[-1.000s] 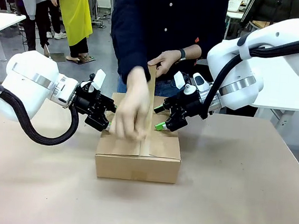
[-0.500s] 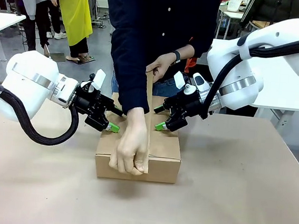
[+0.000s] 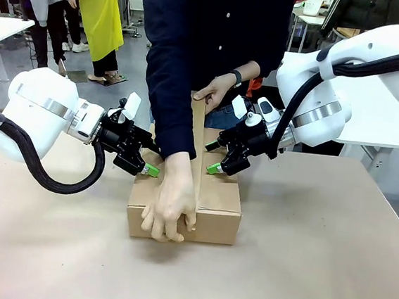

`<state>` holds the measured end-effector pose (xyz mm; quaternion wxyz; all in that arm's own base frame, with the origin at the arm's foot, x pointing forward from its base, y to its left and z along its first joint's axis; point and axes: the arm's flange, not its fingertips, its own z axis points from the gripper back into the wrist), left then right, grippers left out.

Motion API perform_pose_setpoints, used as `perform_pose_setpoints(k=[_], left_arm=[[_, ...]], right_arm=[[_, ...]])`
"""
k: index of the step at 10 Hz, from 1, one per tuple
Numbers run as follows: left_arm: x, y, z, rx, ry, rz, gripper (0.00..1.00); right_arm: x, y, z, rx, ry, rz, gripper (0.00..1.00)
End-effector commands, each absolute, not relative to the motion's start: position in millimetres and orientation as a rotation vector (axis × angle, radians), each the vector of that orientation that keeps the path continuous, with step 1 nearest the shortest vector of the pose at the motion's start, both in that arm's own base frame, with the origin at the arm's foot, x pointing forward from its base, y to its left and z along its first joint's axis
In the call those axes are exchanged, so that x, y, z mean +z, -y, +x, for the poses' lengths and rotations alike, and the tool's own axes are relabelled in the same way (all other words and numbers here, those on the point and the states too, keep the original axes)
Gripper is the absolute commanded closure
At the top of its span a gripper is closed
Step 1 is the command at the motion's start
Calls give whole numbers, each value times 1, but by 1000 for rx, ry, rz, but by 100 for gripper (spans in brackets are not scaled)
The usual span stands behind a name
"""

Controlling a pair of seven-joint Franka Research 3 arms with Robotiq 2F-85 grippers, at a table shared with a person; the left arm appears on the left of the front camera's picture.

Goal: Pack the gift set into the box.
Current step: Press and hold the closed box until the human finishes sealing it.

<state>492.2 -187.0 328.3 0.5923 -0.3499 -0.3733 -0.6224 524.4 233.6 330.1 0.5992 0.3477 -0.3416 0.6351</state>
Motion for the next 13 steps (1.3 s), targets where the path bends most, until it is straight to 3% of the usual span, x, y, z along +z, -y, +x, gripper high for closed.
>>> perform_pose_setpoints(k=[1, 13], left_arm=[[326, 187, 492, -1454, 869, -813, 0], [326, 187, 492, -1454, 869, -813, 0]], right_arm=[[329, -234, 523, 1493, 804, 800, 0], [329, -234, 523, 1493, 804, 800, 0]])
